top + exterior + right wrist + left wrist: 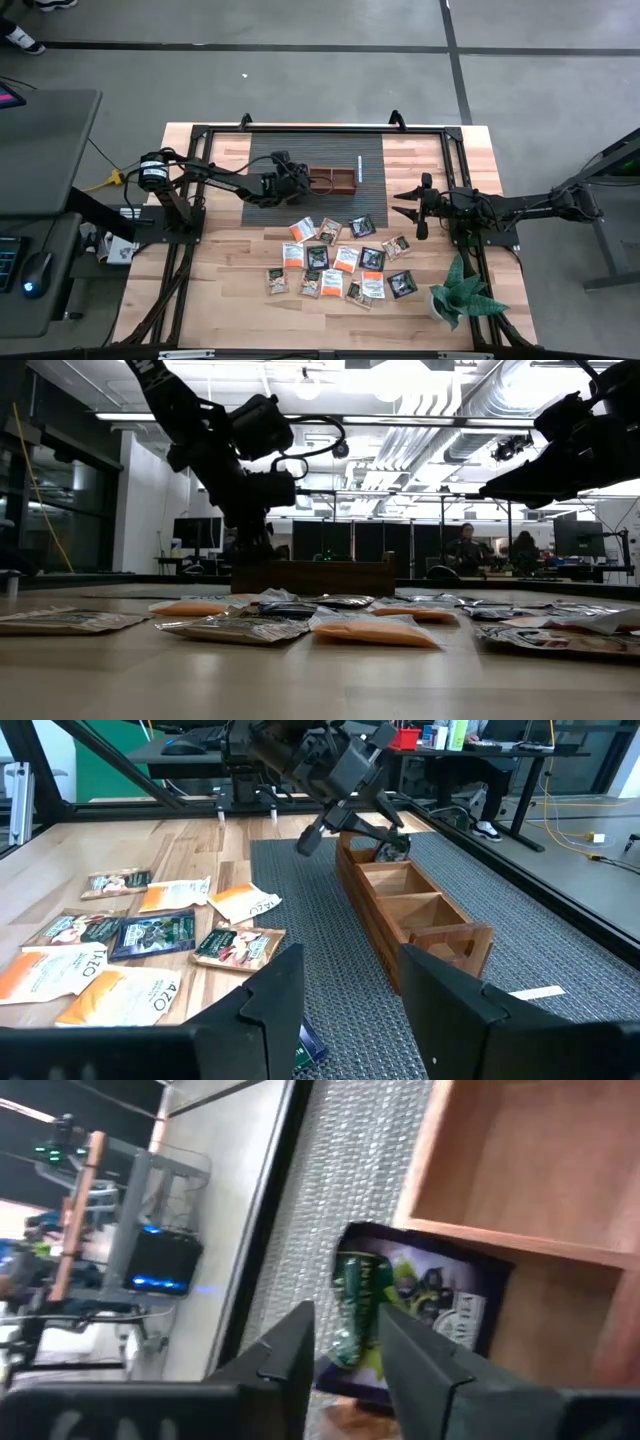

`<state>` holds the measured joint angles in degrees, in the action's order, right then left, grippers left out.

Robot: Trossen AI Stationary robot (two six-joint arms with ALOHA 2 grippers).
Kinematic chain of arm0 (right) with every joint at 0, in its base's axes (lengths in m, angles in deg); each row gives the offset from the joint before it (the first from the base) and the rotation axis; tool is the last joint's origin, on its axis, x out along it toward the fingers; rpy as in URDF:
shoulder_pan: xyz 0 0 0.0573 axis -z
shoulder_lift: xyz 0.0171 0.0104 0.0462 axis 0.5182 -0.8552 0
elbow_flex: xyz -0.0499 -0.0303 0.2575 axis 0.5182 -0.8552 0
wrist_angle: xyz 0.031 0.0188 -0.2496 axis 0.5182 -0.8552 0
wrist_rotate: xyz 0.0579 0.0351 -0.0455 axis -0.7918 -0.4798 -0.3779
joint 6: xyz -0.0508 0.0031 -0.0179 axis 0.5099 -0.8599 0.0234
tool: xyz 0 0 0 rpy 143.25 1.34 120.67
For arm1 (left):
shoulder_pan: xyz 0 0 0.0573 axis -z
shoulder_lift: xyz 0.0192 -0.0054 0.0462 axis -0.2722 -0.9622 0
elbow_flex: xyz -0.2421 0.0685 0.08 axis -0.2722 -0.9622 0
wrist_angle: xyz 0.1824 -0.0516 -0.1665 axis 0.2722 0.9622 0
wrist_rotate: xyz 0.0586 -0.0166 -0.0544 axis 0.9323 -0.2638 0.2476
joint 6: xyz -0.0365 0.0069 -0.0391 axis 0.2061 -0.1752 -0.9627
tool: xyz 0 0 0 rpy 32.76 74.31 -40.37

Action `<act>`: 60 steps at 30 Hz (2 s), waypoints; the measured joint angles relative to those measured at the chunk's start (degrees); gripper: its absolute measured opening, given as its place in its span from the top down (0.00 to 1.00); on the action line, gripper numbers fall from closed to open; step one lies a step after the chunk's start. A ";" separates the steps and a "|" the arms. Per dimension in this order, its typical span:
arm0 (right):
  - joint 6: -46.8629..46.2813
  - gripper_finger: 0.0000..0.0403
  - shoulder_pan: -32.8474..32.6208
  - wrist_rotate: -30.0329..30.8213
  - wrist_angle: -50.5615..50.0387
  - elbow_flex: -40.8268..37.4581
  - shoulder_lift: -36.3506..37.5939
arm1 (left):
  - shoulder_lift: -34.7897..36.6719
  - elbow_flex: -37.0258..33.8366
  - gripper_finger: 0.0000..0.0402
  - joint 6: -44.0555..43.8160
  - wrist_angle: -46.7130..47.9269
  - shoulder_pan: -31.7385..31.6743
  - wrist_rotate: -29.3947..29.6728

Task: Pick & Place Tea
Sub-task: Put the violet tea bag into the left section of the wooden organizer, then put the brown tea bag into the middle section of the wooden organizer

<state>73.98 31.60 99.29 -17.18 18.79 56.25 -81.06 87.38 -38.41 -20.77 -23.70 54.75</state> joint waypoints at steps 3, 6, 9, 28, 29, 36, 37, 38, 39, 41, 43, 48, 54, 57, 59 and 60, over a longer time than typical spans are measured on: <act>-0.01 0.60 0.00 0.00 0.00 0.00 0.00 | 0.12 0.00 0.67 2.15 0.04 0.00 3.21; 0.00 0.60 0.00 0.00 0.00 0.00 0.00 | 1.53 0.00 0.63 4.45 0.21 0.00 4.84; 0.00 0.60 0.00 0.00 0.00 -0.01 0.01 | 3.57 0.00 0.62 5.95 0.67 0.02 4.84; 0.00 0.61 0.00 0.02 -0.01 -0.01 0.02 | 28.48 0.03 0.62 -12.45 36.38 3.34 -17.45; -0.01 0.61 0.00 0.00 0.00 -0.02 0.02 | 28.75 0.07 0.62 -14.49 37.57 3.76 -21.31; 0.00 0.60 0.00 0.00 -0.05 -0.01 0.02 | 29.23 0.02 0.62 -26.43 42.05 7.19 -47.52; -0.02 0.60 0.00 0.00 -0.09 -0.01 0.00 | 29.22 0.02 0.62 -27.44 41.95 7.79 -49.50; -0.02 0.60 0.00 0.00 -0.06 0.00 0.00 | 29.23 0.02 0.62 -28.24 41.69 8.50 -50.81; 0.00 0.61 0.00 0.00 -0.04 -0.02 0.02 | 29.24 0.02 0.62 -29.07 41.55 9.26 -51.29; 0.00 0.61 0.00 0.00 -0.04 0.00 0.00 | 29.17 0.02 0.62 -31.22 41.44 10.96 -51.59; -0.02 0.61 0.00 0.00 -0.03 -0.02 0.02 | 28.25 0.02 0.62 -33.17 40.70 12.83 -50.73; -0.02 0.60 0.00 0.00 -0.02 -0.02 0.00 | 26.81 0.05 0.62 -38.17 40.71 17.53 -48.93; -0.01 0.60 0.00 0.00 -0.01 -0.01 0.02 | 25.33 -2.79 0.62 -45.45 36.58 23.43 -48.82; -0.02 0.61 0.00 0.00 -0.11 0.00 0.00 | 24.80 -3.56 0.62 -50.29 35.32 26.67 -48.19; -0.01 0.61 0.00 0.00 -0.07 -0.01 0.00 | 23.16 -3.59 0.62 -53.17 35.47 27.68 -47.89; 0.00 0.61 0.00 0.00 -0.25 -0.02 0.00 | 22.31 -3.78 0.62 -54.69 35.83 28.26 -47.76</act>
<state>73.98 31.60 99.29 -17.42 18.77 56.25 -58.75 83.60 -93.10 15.06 4.56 6.99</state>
